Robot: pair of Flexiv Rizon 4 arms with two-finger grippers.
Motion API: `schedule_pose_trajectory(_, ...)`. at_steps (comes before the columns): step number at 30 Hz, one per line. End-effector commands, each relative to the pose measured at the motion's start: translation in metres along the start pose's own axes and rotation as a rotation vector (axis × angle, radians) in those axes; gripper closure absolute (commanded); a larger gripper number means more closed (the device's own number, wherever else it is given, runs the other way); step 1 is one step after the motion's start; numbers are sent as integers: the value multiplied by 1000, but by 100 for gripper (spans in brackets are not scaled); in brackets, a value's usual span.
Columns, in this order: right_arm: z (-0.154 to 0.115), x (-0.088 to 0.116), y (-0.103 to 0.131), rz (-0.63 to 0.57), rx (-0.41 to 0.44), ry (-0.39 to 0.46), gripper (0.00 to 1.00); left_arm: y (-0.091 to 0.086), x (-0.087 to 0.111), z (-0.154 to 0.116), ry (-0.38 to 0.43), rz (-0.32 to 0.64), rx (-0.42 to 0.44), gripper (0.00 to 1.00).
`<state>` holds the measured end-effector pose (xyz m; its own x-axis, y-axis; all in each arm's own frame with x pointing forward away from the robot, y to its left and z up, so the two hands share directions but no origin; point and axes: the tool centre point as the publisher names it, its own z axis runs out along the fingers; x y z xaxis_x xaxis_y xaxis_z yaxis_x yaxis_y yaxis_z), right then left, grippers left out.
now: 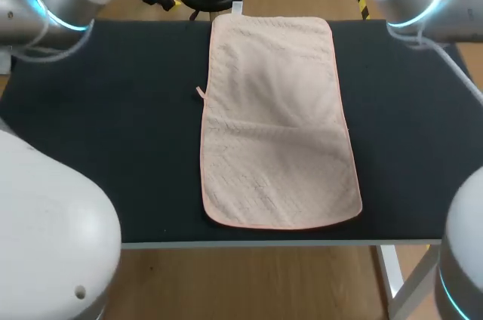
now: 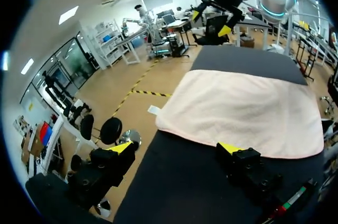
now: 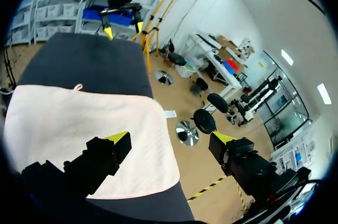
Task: Fold the towel
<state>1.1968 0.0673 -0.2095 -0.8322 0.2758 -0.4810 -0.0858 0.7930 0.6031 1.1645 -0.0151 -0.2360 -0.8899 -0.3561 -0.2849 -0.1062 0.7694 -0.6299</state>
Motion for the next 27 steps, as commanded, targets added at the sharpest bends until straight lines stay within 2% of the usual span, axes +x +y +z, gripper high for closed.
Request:
schedule_pose_trajectory(1,-4,-1,2,-219,502,324,0,5,-5,-1,345,298,-415,0)
schedule_pose_trajectory(6,-10,4,-11,-215,537,385,0,9,7,5,372,344,-395,0)
schedule_pose_trajectory(9,-10,10,-23,-147,550,421,0,7,16,10,386,376,-389,0)
schedule_pose_trajectory(14,-6,26,-42,-21,596,429,0,4,25,19,406,401,-363,0)
schedule_pose_trajectory(22,-1,41,-55,74,610,434,0,7,24,31,418,376,-347,0)
schedule_pose_trajectory(27,0,47,-58,35,592,402,0,9,25,43,410,320,-332,0)
